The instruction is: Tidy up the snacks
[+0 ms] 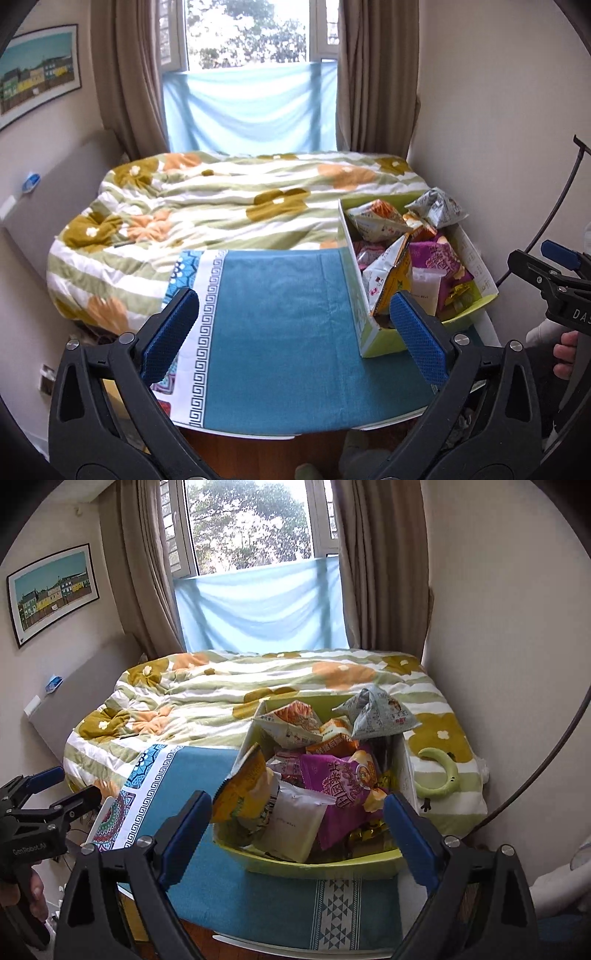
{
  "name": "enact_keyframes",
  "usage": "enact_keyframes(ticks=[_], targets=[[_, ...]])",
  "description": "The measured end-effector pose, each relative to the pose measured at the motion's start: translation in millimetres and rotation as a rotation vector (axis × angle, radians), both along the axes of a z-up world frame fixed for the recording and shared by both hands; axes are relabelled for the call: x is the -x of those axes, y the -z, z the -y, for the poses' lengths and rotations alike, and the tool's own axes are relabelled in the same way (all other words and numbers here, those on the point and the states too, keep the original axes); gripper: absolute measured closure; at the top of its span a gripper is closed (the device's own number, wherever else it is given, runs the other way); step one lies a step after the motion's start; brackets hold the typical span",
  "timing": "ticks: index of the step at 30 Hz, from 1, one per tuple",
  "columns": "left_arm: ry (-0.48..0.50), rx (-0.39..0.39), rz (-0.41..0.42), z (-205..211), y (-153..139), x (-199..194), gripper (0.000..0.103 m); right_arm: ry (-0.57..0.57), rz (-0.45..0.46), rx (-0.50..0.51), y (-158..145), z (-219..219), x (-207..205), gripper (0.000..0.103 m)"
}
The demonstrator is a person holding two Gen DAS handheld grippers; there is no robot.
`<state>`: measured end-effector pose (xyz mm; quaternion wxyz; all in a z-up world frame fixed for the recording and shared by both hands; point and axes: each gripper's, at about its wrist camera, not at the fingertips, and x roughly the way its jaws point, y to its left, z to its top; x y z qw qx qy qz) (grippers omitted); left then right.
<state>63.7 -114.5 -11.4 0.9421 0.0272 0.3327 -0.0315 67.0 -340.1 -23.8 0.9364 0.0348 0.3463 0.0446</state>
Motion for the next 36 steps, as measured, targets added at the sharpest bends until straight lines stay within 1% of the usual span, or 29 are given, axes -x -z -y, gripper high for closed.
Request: enact_keyframes(ticks=[1, 3, 6, 13, 20, 36], targets=[[0.002, -0.004, 0.023, -3.9, -4.8, 8.5, 0.000, 0.011, 0.012, 0.003, -4.4, -4.2, 7.4, 0.010], [0.001, -0.015, 0.057, -10.9, -12.4, 23.8, 0.000, 0.031, 0.029, 0.011, -11.0, -13.2, 20.7, 0.000], [-0.006, -0.019, 0.089, -19.1, -19.8, 41.9, 0.000, 0.047, 0.057, 0.018, -17.1, -24.2, 39.4, 0.000], [-0.011, 0.037, 0.116, -39.9, -27.2, 67.6, 0.000, 0.087, 0.096, 0.041, -22.4, -44.4, 70.6, 0.000], [-0.022, 0.045, 0.120, -48.1, -27.3, 75.5, 0.000, 0.099, 0.116, 0.060, -26.6, -55.8, 83.3, 0.000], [-0.020, 0.037, 0.133, -51.4, -26.8, 80.6, 0.000, 0.096, 0.126, 0.065, -31.7, -66.1, 89.0, 0.000]])
